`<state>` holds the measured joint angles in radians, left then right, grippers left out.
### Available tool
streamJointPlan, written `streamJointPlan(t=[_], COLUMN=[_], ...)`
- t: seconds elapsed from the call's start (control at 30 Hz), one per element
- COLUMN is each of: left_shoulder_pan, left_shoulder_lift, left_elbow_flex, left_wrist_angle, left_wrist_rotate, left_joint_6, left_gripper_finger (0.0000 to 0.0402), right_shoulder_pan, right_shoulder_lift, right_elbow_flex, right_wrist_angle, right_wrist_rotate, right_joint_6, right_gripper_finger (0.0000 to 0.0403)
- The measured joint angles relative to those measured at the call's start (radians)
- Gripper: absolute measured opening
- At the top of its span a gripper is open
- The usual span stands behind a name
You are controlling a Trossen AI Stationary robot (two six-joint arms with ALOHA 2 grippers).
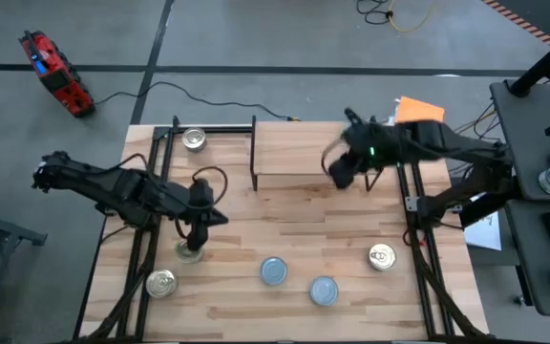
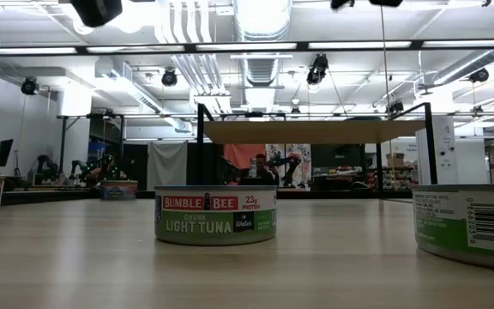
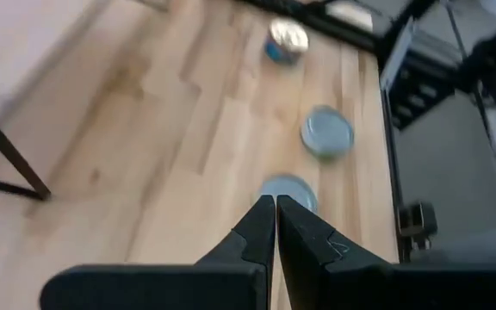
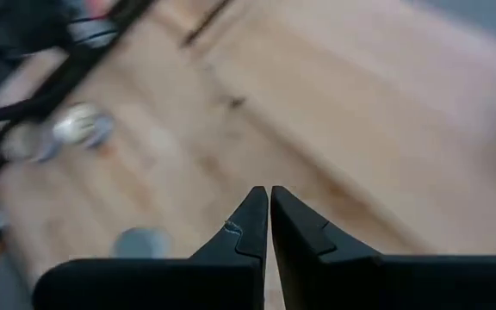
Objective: Stack canned seafood by type on shelf
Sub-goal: Put the green tuna can on the shelf
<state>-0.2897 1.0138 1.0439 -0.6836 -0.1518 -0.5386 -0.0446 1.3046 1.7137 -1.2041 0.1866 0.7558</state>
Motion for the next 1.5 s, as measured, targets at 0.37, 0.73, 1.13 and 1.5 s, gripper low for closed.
streamJointPlan(t=[0.37, 0.73, 1.13, 1.5], left_shoulder_pan=[-0.001, -0.003, -0.03, -0.172], left_shoulder_lift=[-0.001, 0.001, 0.244, 0.538], left_elbow_flex=[-0.257, -0.438, -0.354, -0.226], left_wrist_angle=[0.396, 0.556, 0.798, 0.797], left_wrist_rotate=[0.166, 0.135, 0.081, -0.007], left_joint_6=[0.038, -0.187, -0.159, -0.188], left_gripper_finger=[0.0, 0.0, 0.0, 0.0], right_shoulder_pan=[0.388, 0.467, 0.364, 0.356], right_shoulder_lift=[0.116, 0.299, 0.303, 0.322], right_elbow_flex=[-0.001, -0.012, -0.272, -0.627], right_wrist_angle=[0.079, 0.105, 0.537, 1.055], right_wrist_rotate=[0.045, -0.011, -0.189, -0.226], right_joint_6=[0.339, 0.377, 0.118, 0.383], right_gripper_finger=[0.0009, 0.0009, 0.0009, 0.0009])
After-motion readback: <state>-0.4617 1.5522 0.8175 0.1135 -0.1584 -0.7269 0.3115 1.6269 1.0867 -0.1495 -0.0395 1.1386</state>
